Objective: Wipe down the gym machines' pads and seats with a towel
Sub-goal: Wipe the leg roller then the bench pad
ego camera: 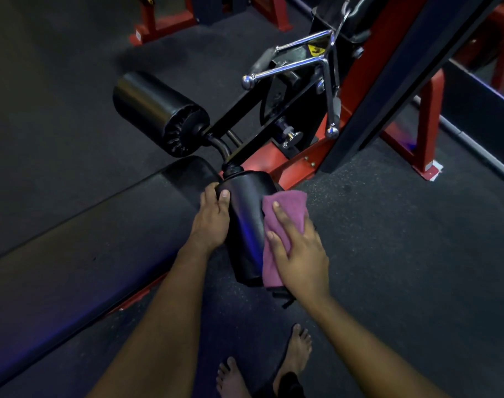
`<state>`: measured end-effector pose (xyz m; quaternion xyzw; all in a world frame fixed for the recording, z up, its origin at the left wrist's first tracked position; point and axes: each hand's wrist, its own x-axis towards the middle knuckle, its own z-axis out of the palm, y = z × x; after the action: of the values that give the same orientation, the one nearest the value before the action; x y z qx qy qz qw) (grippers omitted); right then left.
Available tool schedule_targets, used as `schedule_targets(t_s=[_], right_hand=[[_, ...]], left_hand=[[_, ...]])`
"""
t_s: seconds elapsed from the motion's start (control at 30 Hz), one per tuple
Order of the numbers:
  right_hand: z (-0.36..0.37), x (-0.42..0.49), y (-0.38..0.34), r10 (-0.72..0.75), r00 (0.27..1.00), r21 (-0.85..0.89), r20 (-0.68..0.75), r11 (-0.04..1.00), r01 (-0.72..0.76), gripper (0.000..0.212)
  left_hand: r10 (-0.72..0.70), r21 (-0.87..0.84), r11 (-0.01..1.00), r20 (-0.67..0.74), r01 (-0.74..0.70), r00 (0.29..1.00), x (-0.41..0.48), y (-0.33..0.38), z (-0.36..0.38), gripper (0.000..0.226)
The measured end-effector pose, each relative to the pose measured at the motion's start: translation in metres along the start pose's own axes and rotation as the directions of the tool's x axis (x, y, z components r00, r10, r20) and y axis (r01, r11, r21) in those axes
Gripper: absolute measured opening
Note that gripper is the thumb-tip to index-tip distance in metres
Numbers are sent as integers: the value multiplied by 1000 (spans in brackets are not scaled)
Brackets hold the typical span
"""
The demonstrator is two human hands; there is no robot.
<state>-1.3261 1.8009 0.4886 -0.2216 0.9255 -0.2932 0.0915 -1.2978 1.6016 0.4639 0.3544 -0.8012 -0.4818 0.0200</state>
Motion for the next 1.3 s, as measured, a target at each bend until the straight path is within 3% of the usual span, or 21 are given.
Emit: schedule_targets(t_s=[0.1, 0.17, 0.27, 0.4, 0.47, 0.53, 0.6, 0.8, 0.97, 1.2, 1.3], right_hand=[[5, 29, 8, 156, 987, -6, 24, 988, -156, 50], [11, 73, 9, 253, 958, 53, 131, 964, -262, 50], [13, 116, 5, 268, 937, 189, 223, 931, -311, 51], [2, 65, -8, 46, 994, 8, 103, 999, -47, 53], [-1, 24, -10, -81, 996, -59, 39, 995, 84, 55], [-1, -2, -3, -80, 997, -11, 2, 997, 80, 55], [2, -8, 5, -56, 998, 39, -7, 998, 56, 56], [8, 56, -23, -68, 997, -157, 45, 985, 75, 58], [9, 112, -20, 8, 991, 30, 130, 999, -12, 52], [-1, -4, -6, -29, 999, -58, 35, 998, 30, 54], [-3, 1, -9, -16, 999, -107, 50, 994, 22, 55]], left_hand=[[-10, -6, 1000, 8, 10, 1000, 0, -1, 0, 51], [-7, -12, 1000, 2, 7, 1000, 1, -3, 2, 51], [-9, -32, 999, 10, 10, 1000, 3, -8, 3, 51], [-12, -89, 996, 65, 18, 998, 4, -26, -3, 53], [46, -76, 996, -12, -47, 999, 6, -21, -5, 52], [142, -89, 984, -137, -155, 980, 7, -3, -2, 50], [166, -62, 982, -173, -179, 971, 8, 10, 6, 44], [140, -43, 988, -193, -151, 971, 9, -3, 14, 40], [139, -32, 989, -176, -147, 975, 9, -2, 14, 40], [124, -77, 988, -141, -136, 982, 6, -1, 10, 41], [119, -88, 987, -136, -132, 984, 7, -3, 12, 42]])
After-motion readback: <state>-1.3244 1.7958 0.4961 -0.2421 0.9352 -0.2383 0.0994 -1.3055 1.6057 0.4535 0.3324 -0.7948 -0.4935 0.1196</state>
